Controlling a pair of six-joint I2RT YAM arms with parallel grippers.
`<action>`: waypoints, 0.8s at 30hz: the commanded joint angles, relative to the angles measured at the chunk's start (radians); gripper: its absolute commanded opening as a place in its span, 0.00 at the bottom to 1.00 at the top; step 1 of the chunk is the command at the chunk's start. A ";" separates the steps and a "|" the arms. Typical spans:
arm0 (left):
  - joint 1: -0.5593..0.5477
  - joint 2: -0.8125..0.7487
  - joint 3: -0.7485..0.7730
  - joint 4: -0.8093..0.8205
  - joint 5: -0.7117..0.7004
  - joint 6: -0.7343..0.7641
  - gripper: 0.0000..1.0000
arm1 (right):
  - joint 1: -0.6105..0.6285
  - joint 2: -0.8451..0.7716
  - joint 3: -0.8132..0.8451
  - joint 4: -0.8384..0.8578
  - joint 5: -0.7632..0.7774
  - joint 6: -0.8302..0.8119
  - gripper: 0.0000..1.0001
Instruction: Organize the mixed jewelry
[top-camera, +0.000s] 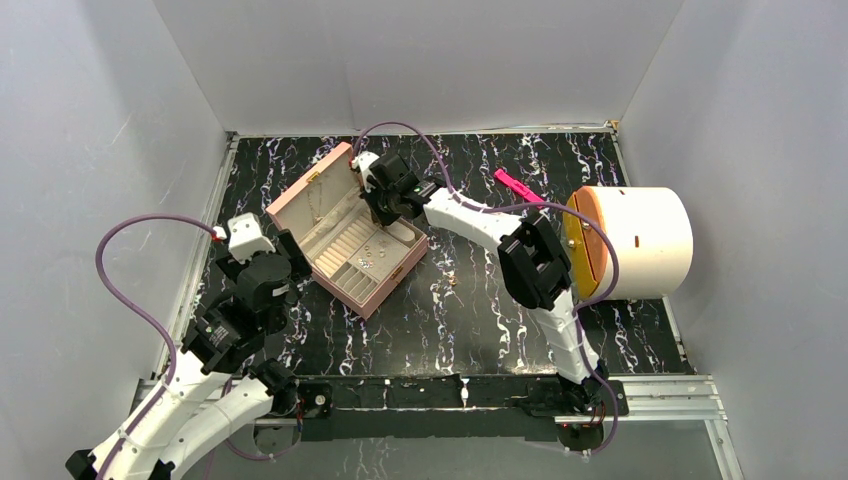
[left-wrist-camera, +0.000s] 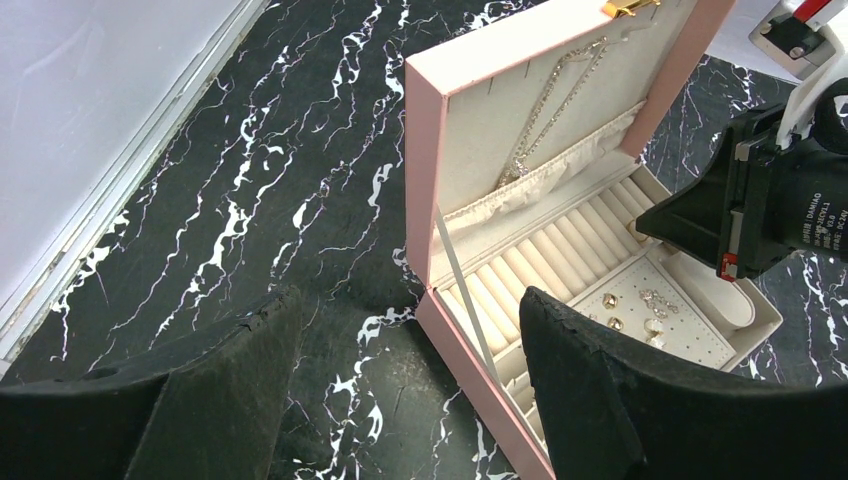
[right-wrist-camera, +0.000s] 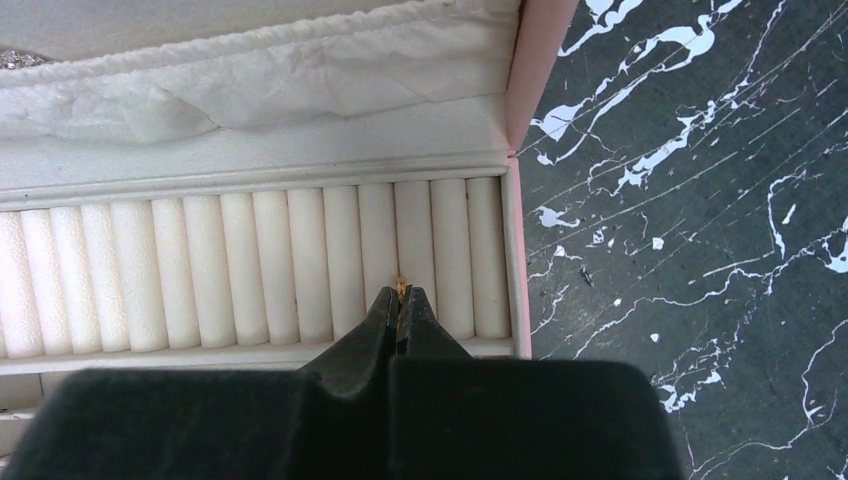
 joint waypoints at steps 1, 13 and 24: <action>0.006 -0.003 0.006 -0.003 -0.041 -0.009 0.77 | 0.000 0.006 0.058 0.057 -0.024 -0.037 0.00; 0.007 0.002 0.006 -0.004 -0.040 -0.006 0.77 | 0.000 0.034 0.049 0.107 -0.015 -0.094 0.00; 0.013 0.014 0.007 -0.005 -0.031 -0.003 0.77 | 0.000 0.058 0.050 0.105 -0.031 -0.103 0.00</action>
